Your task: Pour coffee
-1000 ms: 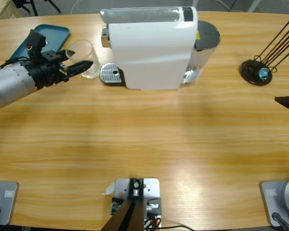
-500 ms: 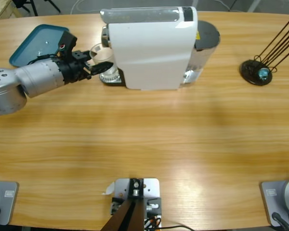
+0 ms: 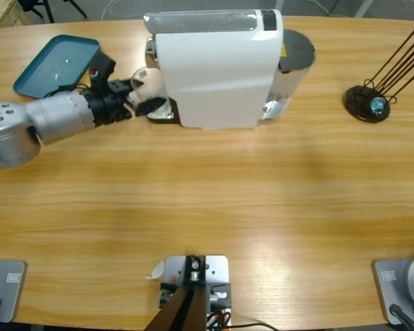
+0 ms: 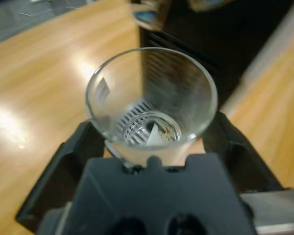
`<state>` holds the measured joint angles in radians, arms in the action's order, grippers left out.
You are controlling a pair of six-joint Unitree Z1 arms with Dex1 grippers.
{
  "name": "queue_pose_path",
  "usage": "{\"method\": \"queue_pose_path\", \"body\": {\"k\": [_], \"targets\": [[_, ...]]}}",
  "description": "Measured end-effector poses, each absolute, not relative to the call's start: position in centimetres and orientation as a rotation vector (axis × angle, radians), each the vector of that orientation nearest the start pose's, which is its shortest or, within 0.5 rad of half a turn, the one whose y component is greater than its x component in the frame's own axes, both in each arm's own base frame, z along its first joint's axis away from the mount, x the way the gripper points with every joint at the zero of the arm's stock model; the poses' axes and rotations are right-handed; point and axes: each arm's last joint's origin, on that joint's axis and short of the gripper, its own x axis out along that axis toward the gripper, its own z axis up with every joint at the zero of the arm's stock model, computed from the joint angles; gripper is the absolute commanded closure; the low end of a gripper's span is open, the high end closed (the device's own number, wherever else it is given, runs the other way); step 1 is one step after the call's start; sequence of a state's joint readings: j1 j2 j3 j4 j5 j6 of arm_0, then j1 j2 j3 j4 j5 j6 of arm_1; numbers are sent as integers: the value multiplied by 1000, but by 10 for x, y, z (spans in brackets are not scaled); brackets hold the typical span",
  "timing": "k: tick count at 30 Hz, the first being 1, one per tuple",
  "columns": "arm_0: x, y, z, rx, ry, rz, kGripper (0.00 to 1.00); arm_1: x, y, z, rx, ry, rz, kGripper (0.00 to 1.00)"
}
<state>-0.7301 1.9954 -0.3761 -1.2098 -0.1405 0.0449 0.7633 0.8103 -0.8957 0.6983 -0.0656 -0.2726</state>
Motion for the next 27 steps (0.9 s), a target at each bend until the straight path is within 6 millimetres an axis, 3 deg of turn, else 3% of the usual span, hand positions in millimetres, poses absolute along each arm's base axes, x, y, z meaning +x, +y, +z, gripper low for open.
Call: {"method": "queue_pose_path", "body": {"k": [14, 27], "targets": [[212, -203, 152, 167, 406, -895, 4, 50, 43, 363, -505, 476, 753, 0], [195, -180, 156, 175, 451, -872, 4, 49, 42, 363, -502, 470, 753, 0]]}}
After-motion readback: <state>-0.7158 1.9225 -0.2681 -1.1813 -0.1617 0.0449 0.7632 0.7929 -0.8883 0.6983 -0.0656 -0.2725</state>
